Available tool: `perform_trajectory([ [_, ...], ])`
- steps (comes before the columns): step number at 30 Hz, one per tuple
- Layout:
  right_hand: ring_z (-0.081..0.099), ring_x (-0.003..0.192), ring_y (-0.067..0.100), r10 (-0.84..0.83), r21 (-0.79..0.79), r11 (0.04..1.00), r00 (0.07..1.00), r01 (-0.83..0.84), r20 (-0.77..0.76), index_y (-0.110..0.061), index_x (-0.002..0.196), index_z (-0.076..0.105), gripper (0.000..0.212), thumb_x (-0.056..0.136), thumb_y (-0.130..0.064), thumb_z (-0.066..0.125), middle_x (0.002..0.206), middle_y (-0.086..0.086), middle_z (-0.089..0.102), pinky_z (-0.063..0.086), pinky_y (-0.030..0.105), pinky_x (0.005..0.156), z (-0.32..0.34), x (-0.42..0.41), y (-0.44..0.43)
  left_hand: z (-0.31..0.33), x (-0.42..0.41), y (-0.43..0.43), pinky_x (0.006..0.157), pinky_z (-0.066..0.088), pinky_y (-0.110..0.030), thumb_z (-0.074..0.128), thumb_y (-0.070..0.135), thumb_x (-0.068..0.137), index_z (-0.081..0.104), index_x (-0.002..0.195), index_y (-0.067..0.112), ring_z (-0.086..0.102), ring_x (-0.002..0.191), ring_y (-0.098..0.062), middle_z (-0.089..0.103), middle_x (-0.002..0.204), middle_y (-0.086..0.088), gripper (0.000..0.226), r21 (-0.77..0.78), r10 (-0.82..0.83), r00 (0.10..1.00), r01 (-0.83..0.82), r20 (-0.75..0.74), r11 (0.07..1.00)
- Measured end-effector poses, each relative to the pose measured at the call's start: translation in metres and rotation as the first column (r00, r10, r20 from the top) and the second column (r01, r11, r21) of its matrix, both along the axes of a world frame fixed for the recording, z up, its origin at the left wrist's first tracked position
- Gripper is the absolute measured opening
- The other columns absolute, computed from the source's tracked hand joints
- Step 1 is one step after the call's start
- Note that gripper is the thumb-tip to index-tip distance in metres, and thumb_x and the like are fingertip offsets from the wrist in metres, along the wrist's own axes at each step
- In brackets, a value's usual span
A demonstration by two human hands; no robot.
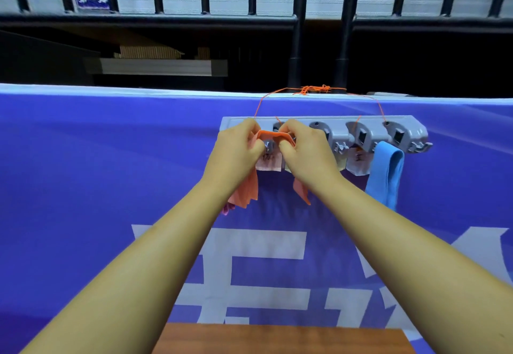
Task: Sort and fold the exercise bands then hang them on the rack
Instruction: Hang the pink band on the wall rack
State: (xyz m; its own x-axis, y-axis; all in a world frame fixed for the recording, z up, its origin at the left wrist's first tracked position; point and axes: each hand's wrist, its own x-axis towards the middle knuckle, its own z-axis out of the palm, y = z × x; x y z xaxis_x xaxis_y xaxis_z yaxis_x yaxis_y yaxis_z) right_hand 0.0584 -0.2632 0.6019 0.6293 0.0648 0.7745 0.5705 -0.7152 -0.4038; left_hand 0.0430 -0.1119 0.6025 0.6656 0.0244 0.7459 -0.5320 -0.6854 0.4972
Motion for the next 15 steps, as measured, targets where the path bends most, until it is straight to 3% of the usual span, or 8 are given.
perform_trajectory([
  [3,0.058,0.073,0.031,-0.045,-0.046,0.998,0.999,0.045,0.0,-0.016,0.091,0.062,0.011,0.085,-0.015,0.052,0.071,0.004,0.065,0.05,0.043,0.064,-0.005,0.006,0.003,-0.003,0.008,-0.004,0.061,0.045,-0.042,0.049,0.01,0.084,0.058,0.095,0.009,0.051,0.074,-0.037,0.059,0.076,-0.01,0.014,0.103,0.099,0.995,-0.101,0.021,0.99],
  [6,0.058,0.075,0.037,-0.061,-0.081,0.995,0.998,0.06,-0.009,-0.011,0.092,0.06,0.012,0.085,-0.013,0.051,0.076,0.012,0.066,0.05,0.046,0.067,-0.015,0.011,0.006,-0.01,0.011,-0.005,0.057,0.038,-0.039,0.047,0.008,0.084,0.054,0.095,0.007,0.048,0.072,-0.037,0.056,0.075,-0.012,0.013,0.186,0.147,0.989,-0.145,0.007,0.972],
  [8,0.059,0.077,0.037,-0.044,-0.059,0.997,0.999,0.042,-0.02,-0.01,0.095,0.06,0.014,0.084,-0.009,0.05,0.079,0.014,0.067,0.05,0.047,0.069,-0.023,0.014,0.008,-0.016,0.011,-0.004,0.06,0.042,-0.041,0.047,0.008,0.085,0.054,0.099,0.009,0.05,0.075,-0.037,0.056,0.075,-0.013,0.015,0.22,0.147,0.989,-0.145,0.005,0.965],
  [11,0.06,0.078,0.038,-0.028,-0.046,0.999,1.0,0.028,-0.003,-0.01,0.097,0.059,0.017,0.084,-0.008,0.048,0.081,0.013,0.068,0.049,0.047,0.069,-0.033,0.016,0.014,-0.024,0.013,-0.004,0.064,0.045,-0.044,0.047,0.011,0.088,0.054,0.1,0.011,0.05,0.078,-0.036,0.047,0.069,-0.007,0.014,0.178,0.138,0.99,-0.139,0.014,0.974],
  [15,0.061,0.078,0.034,-0.025,0.035,0.999,0.998,0.023,0.052,-0.012,0.096,0.06,0.019,0.083,-0.011,0.046,0.083,0.008,0.069,0.049,0.046,0.068,-0.037,0.018,0.02,-0.027,0.021,-0.002,0.056,0.031,-0.035,0.046,0.017,0.09,0.055,0.101,0.014,0.05,0.074,-0.033,0.057,0.078,-0.013,0.015,0.078,0.159,0.987,-0.161,0.033,0.984],
])
